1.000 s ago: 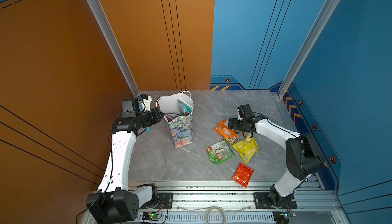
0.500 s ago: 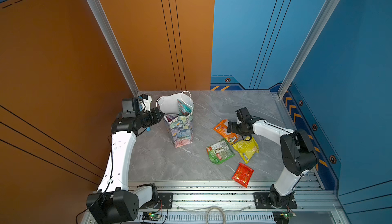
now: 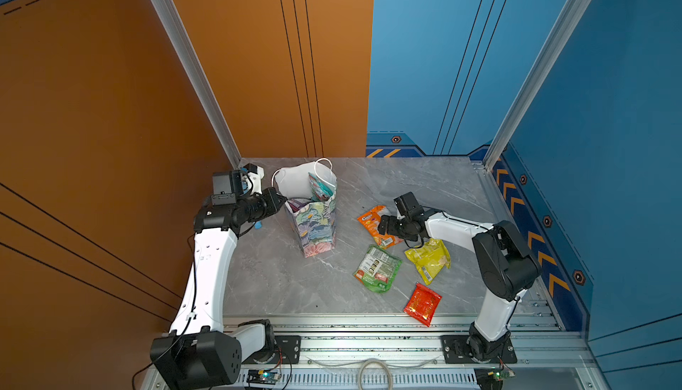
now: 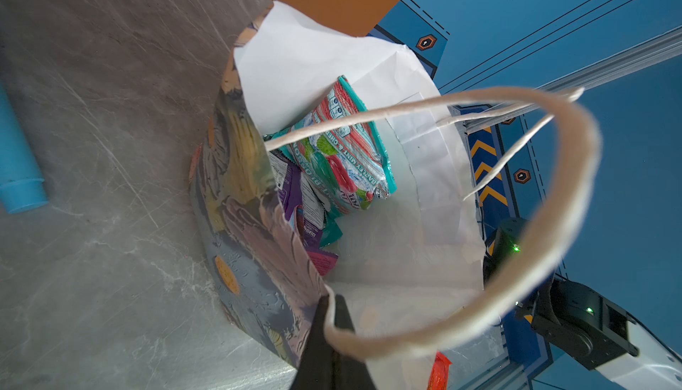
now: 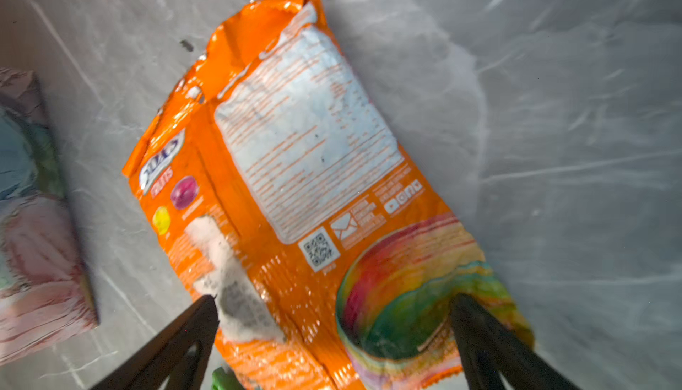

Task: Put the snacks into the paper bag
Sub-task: 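Lower the right gripper onto the orange Fox's Fruits bag and close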

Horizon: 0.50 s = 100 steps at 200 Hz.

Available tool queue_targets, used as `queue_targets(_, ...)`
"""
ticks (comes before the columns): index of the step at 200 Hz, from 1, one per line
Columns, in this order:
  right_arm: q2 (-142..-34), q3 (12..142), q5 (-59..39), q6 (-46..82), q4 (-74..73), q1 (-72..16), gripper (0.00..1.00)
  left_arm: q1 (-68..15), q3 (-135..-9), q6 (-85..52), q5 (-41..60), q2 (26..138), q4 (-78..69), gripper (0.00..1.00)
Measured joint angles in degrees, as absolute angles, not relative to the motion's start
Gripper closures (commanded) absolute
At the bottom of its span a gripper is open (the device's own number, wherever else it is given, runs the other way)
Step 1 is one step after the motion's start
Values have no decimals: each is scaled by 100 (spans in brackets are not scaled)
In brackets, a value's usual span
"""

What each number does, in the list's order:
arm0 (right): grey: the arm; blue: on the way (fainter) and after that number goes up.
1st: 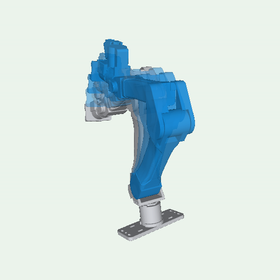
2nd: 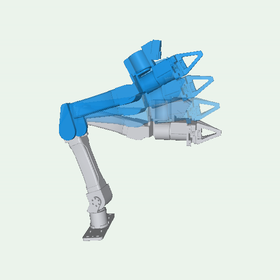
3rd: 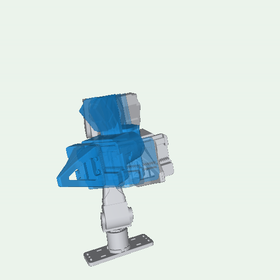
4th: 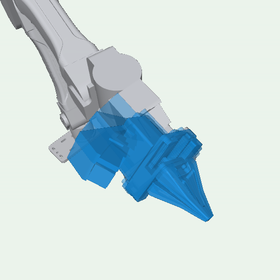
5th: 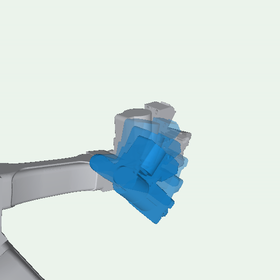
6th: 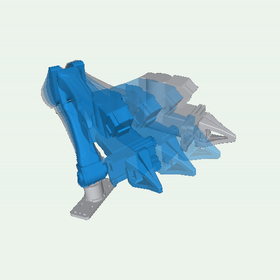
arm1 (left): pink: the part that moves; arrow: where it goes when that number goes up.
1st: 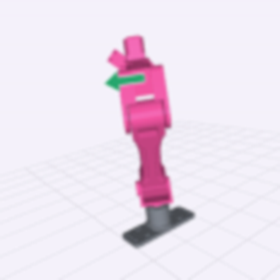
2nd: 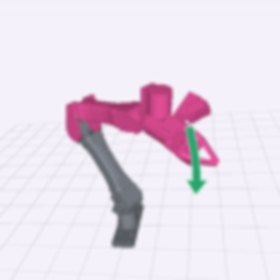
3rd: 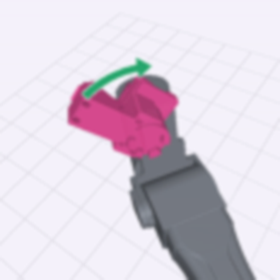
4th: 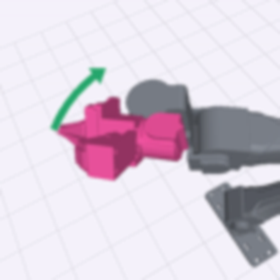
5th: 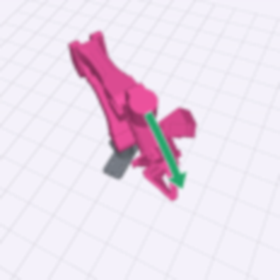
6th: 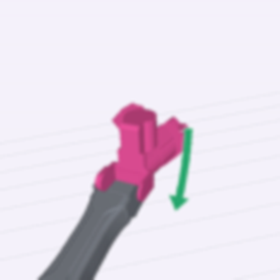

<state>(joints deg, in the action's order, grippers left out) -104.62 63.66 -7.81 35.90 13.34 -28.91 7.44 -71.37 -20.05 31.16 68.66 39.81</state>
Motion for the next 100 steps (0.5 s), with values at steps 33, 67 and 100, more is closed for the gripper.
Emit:
queue_targets(33,-10442,6475,-897,3586,1356,-2993,3,744,-7137,-2003,3116,6866,3981,100)
queue_targets(67,-10407,6576,-928,3402,1439,-2700,6,744,-7137,-2003,3116,6866,3981,100)
queue_targets(100,-10447,6659,-1194,3168,1437,-2377,13,744,-7137,-2005,3118,6866,3981,100)
